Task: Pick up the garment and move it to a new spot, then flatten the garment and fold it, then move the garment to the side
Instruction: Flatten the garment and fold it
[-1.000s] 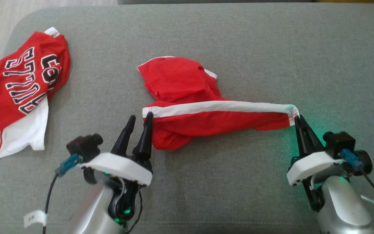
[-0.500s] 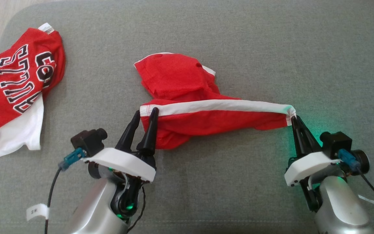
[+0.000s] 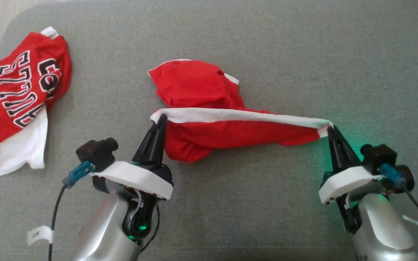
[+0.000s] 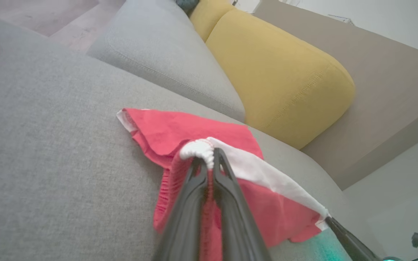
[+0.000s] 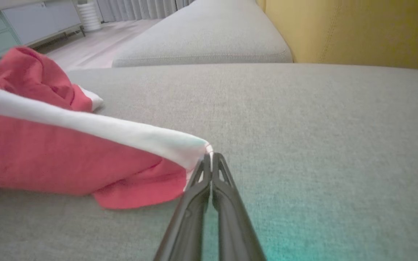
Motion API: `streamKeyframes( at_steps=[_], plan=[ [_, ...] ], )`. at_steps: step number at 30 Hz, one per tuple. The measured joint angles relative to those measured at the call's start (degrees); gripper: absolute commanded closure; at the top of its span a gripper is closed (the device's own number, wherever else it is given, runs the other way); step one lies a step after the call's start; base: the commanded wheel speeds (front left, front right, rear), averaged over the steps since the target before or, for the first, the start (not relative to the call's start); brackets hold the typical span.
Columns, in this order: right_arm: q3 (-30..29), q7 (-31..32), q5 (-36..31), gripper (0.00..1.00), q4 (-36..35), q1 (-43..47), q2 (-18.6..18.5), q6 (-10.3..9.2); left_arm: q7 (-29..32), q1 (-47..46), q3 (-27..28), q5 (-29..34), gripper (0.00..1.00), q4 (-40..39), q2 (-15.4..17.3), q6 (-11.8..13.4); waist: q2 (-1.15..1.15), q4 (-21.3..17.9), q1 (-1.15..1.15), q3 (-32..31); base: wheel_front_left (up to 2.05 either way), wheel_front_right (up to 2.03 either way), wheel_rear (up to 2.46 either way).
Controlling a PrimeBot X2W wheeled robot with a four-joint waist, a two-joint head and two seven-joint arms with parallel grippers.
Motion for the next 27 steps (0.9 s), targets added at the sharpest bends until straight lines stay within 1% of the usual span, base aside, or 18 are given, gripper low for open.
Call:
streamKeyframes(
  at_steps=[3, 6, 8, 10, 12, 16, 19, 23, 25, 27],
  plan=[
    [-0.1, 0.0, 1.2, 1.0, -2.2, -0.1, 0.0, 0.0, 0.0, 0.0, 0.4, 2.5, 1.0, -1.2, 0.0, 0.0, 0.0, 0.0, 0.0, -1.2, 0.0, 0.0, 0.0],
    [1.7, 0.0, 2.3, 1.0, -5.0, -0.4, 0.0, 0.0, 0.0, -0.3, 1.0, 5.7, 1.0, -1.8, 0.0, -0.1, 0.0, -0.1, 0.0, -3.2, 0.0, 0.0, 0.0],
    [3.2, 0.0, 3.0, 1.0, -7.1, -1.3, 0.0, 0.0, 0.0, -1.5, 1.3, 9.0, 1.0, -1.8, 0.1, -0.1, 0.0, -0.3, 0.0, -4.8, 0.0, 0.0, 0.0],
    [4.6, 0.0, 3.9, 1.0, -9.5, -2.9, -0.4, 0.0, 0.0, -4.3, 0.9, 11.3, 1.0, -1.9, 0.7, -0.1, 0.0, -0.5, 0.0, -6.8, 0.0, 0.0, 0.0],
    [5.4, 0.0, 4.9, 1.0, -12.0, -5.2, -1.2, 0.0, 0.0, -8.1, -0.7, 12.0, 1.0, -2.8, 2.6, -0.2, 0.0, -0.8, 0.0, -8.8, 0.0, 0.0, 0.0],
    [6.9, 0.0, 6.6, 1.0, -17.7, -11.1, -3.9, 0.0, 0.0, -15.9, -2.4, 10.2, 1.0, -5.2, 7.5, -0.2, 0.0, -1.9, 0.0, -12.1, 0.0, 0.0, 0.0],
    [7.9, 0.0, 8.3, 1.0, -21.5, -15.7, -6.3, 0.0, 0.0, -21.0, -2.8, 7.1, 1.0, -6.8, 10.0, -0.2, 0.0, -3.0, -0.01, -13.5, 0.0, 0.0, 0.0],
    [8.1, -0.1, 10.7, 1.0, -24.8, -21.7, -10.2, 0.0, 2.0, -27.9, -3.4, 3.5, 1.0, -9.9, 11.1, -0.2, 0.0, -3.7, -0.01, -13.7, 0.0, 0.0, 0.0],
    [8.4, -0.2, 11.6, 1.0, -24.6, -24.4, -11.8, 0.0, 4.1, -31.0, -3.3, 1.9, 1.0, -10.1, 11.1, -0.4, 0.0, -3.7, 0.0, -13.0, 0.0, 0.0, 0.0],
    [9.5, 0.1, 12.0, 1.0, -23.2, -26.4, -12.6, 0.0, 6.6, -32.6, -3.2, 0.8, 1.0, -9.2, 11.3, -0.5, 0.0, -3.7, 0.0, -11.9, 0.0, 0.0, 0.0]
  ],
)
